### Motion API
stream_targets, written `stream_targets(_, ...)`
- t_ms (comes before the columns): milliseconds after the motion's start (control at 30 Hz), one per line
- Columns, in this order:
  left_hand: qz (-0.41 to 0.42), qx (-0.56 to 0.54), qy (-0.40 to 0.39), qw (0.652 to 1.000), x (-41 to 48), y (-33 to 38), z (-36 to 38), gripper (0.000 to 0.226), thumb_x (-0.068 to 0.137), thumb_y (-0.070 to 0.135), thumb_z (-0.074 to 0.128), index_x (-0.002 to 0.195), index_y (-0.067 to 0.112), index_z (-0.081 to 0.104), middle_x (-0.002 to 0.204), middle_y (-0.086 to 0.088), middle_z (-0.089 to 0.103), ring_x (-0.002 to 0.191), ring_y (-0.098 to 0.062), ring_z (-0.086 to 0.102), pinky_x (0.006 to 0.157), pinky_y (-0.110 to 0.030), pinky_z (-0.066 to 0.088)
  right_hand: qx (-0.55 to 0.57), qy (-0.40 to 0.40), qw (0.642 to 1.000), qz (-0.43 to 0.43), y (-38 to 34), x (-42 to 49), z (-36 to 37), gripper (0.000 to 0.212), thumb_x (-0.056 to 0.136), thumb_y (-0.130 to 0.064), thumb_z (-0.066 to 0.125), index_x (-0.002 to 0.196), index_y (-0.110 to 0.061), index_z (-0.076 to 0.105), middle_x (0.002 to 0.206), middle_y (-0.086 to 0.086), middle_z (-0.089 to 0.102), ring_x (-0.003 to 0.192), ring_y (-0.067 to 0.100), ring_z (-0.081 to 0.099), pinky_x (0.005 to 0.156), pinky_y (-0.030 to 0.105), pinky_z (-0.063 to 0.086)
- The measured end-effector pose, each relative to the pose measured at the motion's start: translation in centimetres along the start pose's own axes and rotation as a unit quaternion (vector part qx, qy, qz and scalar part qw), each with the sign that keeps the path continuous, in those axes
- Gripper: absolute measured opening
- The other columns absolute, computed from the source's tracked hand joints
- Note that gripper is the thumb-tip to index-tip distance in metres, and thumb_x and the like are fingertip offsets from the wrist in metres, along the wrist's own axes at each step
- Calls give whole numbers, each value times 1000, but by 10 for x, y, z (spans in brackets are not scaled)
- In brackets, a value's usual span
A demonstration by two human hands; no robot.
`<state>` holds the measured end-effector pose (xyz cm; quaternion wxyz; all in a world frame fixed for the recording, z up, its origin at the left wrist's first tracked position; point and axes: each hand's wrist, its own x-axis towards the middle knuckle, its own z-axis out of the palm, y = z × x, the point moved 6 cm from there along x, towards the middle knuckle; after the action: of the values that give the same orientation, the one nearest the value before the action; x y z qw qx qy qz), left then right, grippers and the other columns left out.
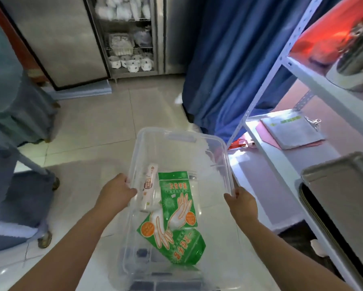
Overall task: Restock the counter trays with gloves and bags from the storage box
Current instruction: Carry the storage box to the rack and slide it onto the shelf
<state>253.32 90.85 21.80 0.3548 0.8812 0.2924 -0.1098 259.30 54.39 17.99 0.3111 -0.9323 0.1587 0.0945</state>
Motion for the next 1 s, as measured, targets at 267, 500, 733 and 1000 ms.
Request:
stream_targets(267,104,113,-89,984,133,96,48,16,79,18,61,84,11,47,82,-11,62,76,-32,62,62,-32,43,37,40,985,163,30,53,15,10,78,-21,60,79,-12,55,69,4,59,59,18,53,52,26,37)
stream_targets(500,110,164,-164,966,217,160,156,24,79,16,60,101,10,52,81,-5,56,77,-26,58,58,-27,41,86,72,964,241,92,123,28,16,78,-12,60,92,-4,59,86,12,60,76,27,55,66,28,36)
stream_targets(733,138,210,-195,948,284,184,254,23,80,11,57,102,10,52,67,2,51,67,-23,53,53,-25,33,112,108,938,309,144,176,62,12,81,-7,58,92,-2,60,89,14,60,77,26,51,69,30,38)
stream_targets(1000,245,196,-238,919,327,238,343,39,80,12,61,119,12,54,71,4,56,74,-23,54,66,-26,36,167,203,878,400,194,195,81,7,82,-7,55,88,-5,58,87,15,61,79,31,54,73,36,42)
